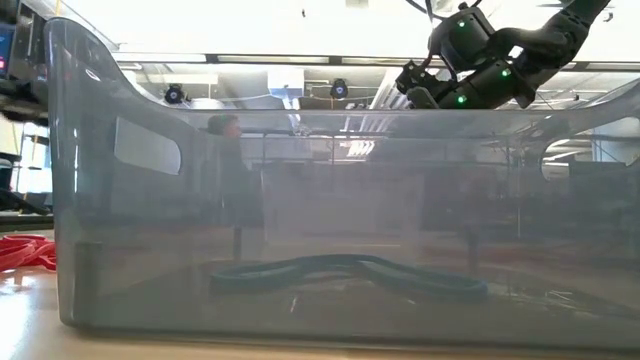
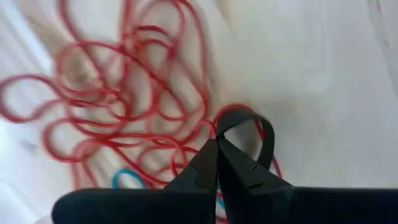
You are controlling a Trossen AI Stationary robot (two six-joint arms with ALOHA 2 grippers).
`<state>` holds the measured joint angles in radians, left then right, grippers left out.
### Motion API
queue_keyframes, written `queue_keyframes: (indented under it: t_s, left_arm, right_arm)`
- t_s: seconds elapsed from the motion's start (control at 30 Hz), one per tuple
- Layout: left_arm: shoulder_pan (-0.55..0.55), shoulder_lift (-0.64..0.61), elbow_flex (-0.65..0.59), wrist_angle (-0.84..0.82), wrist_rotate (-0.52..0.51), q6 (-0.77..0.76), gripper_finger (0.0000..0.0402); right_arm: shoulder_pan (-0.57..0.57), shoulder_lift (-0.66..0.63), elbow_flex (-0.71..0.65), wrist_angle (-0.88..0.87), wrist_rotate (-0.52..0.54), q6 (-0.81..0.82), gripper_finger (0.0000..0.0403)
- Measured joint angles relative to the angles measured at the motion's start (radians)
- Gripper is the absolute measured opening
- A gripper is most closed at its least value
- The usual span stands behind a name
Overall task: Sort rubber bands into baskets
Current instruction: Put the black rubber band into the white bin
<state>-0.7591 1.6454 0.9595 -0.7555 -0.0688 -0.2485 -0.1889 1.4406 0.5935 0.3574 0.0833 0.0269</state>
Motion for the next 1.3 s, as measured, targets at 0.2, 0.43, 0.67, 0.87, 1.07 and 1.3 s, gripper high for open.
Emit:
queue_keyframes:
  t_s: [0.2, 0.43, 0.67, 0.87, 1.07, 1.3]
  left_arm:
    - [0.049, -0.062, 0.002, -0.019, -0.076, -0.014, 0.0000]
    - [0.192, -0.147, 0.003, -0.019, -0.164, 0.010, 0.0000]
    - [0.464, -0.187, 0.003, 0.025, -0.133, 0.112, 0.0000]
    - [0.740, -0.188, 0.003, 0.204, -0.062, 0.234, 0.0000]
    - [0.984, -0.181, 0.049, 0.298, -0.010, 0.316, 0.0000]
    - [1.193, -0.076, 0.211, 0.306, -0.008, 0.471, 0.0000]
  right_arm:
    - [0.000, 0.000, 0.000, 0.003, 0.000, 0.000, 0.0000]
    - [0.000, 0.000, 0.000, 0.005, 0.000, 0.000, 0.0000]
    - [0.000, 0.000, 0.000, 0.005, 0.000, 0.000, 0.0000]
    - [0.000, 0.000, 0.000, 0.004, 0.000, 0.001, 0.0000]
    - [0.000, 0.000, 0.000, 0.002, 0.000, 0.003, 0.0000]
    - [0.000, 0.000, 0.000, 0.004, 0.000, 0.000, 0.0000]
